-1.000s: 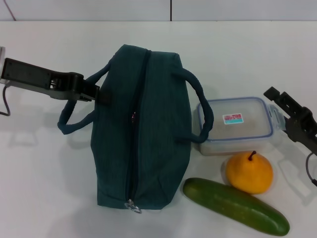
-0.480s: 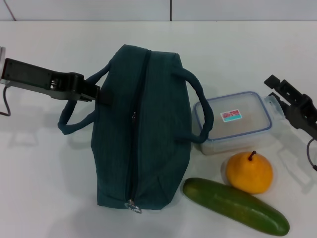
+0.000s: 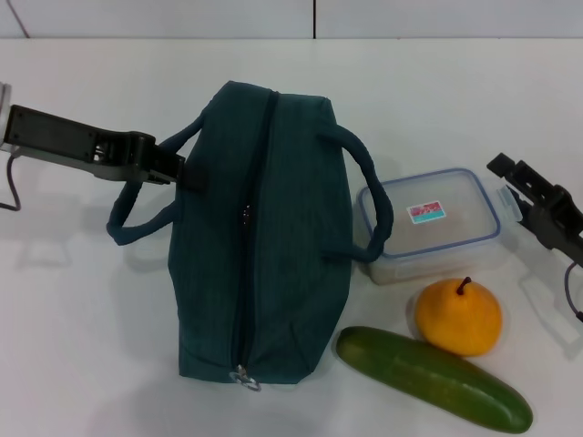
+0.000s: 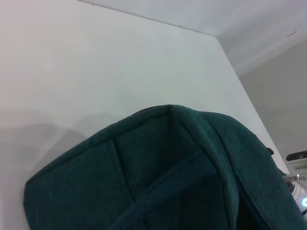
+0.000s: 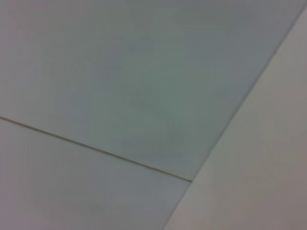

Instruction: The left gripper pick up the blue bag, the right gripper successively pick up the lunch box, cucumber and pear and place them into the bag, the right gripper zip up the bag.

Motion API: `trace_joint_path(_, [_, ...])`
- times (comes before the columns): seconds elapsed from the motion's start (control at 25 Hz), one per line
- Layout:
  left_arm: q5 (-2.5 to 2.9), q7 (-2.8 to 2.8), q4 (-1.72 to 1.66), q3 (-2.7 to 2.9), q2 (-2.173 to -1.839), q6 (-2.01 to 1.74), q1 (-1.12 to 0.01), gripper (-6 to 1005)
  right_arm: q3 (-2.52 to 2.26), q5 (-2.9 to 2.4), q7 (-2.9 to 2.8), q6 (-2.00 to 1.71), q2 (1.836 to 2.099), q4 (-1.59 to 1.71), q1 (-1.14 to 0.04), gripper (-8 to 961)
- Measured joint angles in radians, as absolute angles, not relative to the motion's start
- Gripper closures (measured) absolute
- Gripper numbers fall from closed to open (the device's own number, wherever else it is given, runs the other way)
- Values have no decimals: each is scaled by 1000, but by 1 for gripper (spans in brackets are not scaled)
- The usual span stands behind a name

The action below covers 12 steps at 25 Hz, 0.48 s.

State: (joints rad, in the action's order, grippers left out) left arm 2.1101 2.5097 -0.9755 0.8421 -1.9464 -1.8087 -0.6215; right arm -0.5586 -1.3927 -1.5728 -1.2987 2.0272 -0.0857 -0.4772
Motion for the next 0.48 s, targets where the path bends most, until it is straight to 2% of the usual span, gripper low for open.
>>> trace_joint_path(0.48, [2112,2485,-976,843,-1944,-1807,-629,946,-568,-1394,-1622,-1391,2028,-130,-447,181])
